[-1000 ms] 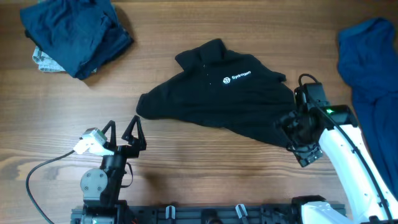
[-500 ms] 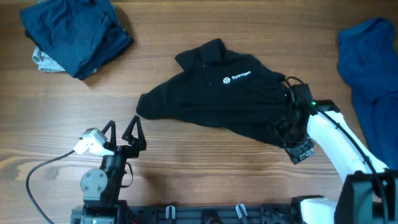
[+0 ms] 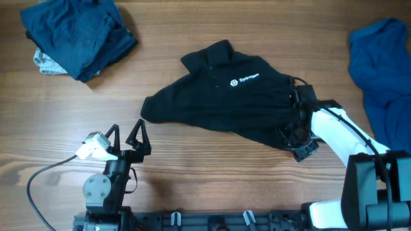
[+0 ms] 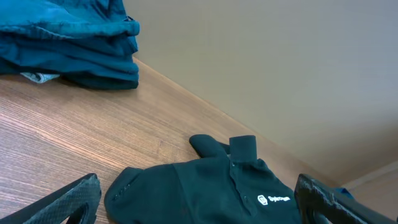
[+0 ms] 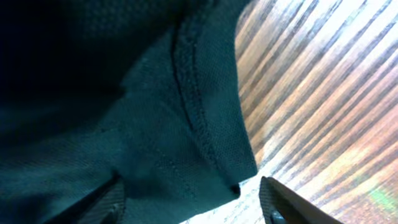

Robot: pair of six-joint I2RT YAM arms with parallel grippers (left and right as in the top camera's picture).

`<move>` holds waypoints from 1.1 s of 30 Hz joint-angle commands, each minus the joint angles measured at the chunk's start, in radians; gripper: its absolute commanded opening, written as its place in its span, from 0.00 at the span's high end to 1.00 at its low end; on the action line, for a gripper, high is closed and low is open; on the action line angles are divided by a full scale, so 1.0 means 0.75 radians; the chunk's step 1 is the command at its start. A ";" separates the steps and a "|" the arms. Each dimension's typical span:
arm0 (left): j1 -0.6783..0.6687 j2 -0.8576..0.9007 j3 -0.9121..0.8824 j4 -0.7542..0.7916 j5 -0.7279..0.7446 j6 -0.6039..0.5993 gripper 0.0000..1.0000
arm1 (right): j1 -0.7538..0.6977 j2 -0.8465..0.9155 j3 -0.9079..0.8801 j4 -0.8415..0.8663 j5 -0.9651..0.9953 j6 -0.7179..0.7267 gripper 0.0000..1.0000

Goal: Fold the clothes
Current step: 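Reach the left gripper to the shirt's left hem and grasp it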

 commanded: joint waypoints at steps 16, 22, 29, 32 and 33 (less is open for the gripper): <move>0.007 0.004 -0.006 0.064 0.187 -0.105 0.00 | -0.006 0.021 -0.014 0.027 0.032 -0.035 0.85; 0.006 0.153 0.076 0.092 0.188 -0.161 0.00 | -0.006 0.021 -0.014 0.037 0.032 -0.080 0.83; 0.006 0.451 0.300 0.159 0.333 0.048 0.00 | -0.006 0.021 -0.014 0.044 0.016 -0.102 0.83; 0.006 0.489 0.301 0.257 0.390 0.048 0.00 | -0.006 0.021 -0.014 0.045 -0.008 -0.103 0.83; 0.006 0.496 0.303 0.291 0.412 0.048 0.00 | -0.006 0.021 -0.014 0.049 -0.025 -0.103 0.83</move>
